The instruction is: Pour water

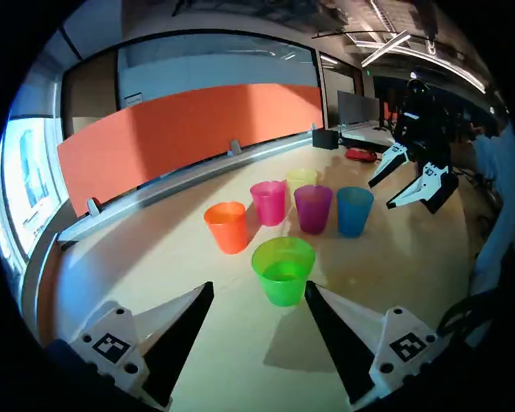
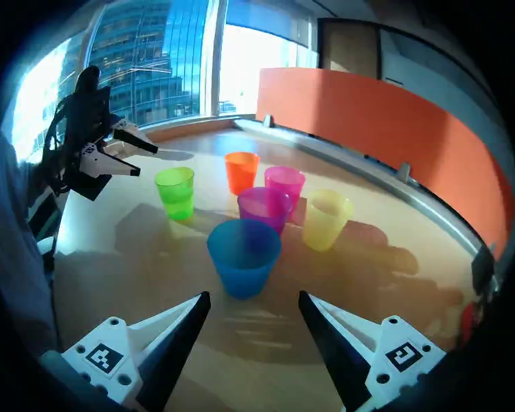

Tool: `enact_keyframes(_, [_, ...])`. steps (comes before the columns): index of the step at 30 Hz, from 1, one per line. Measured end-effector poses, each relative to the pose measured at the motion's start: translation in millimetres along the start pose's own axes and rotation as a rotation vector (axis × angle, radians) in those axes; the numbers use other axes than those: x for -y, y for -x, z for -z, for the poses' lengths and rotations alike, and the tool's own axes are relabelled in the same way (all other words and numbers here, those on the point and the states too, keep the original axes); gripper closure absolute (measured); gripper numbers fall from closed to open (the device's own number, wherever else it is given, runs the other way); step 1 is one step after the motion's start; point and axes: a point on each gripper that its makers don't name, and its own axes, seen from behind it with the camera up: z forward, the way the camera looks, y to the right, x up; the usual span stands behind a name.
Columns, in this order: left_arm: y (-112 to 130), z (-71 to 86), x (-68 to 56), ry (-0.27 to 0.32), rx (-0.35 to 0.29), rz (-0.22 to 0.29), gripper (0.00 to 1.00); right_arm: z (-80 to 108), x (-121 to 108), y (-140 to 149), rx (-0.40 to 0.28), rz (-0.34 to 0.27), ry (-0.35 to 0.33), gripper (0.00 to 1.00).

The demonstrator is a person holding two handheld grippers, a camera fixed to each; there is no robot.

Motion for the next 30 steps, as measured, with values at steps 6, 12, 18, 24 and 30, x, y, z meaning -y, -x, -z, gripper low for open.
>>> enact_keyframes(6, [-14,15.1,7.9,-0.071,-0.086,0.059,0.01,26.4,-3,-2,-0.069,-0.02,0.072,0.0])
enact_keyframes(12, [-28,32.9,17.0,-0.153,-0.175,0.082,0.02,47.5,-13,-5,-0.159,-0.053,0.18,0.0])
enact_keyframes(18, [-47,51.2,28.0,-0.241,-0.265,0.1,0.01,64.6,-29,-14,-0.253,-0.096,0.301,0.0])
enact_keyframes(24, [-55,61.8,36.2,-0.315,-0.317,0.125,0.02,85.9,-54,-32,-0.359,-0.12,0.45,0.0])
enact_keyframes(30, [-64,69.4,44.8,-0.382,-0.361,0.156,0.01,102.5,-72,-52,-0.455,-0.136,0.573,0.0])
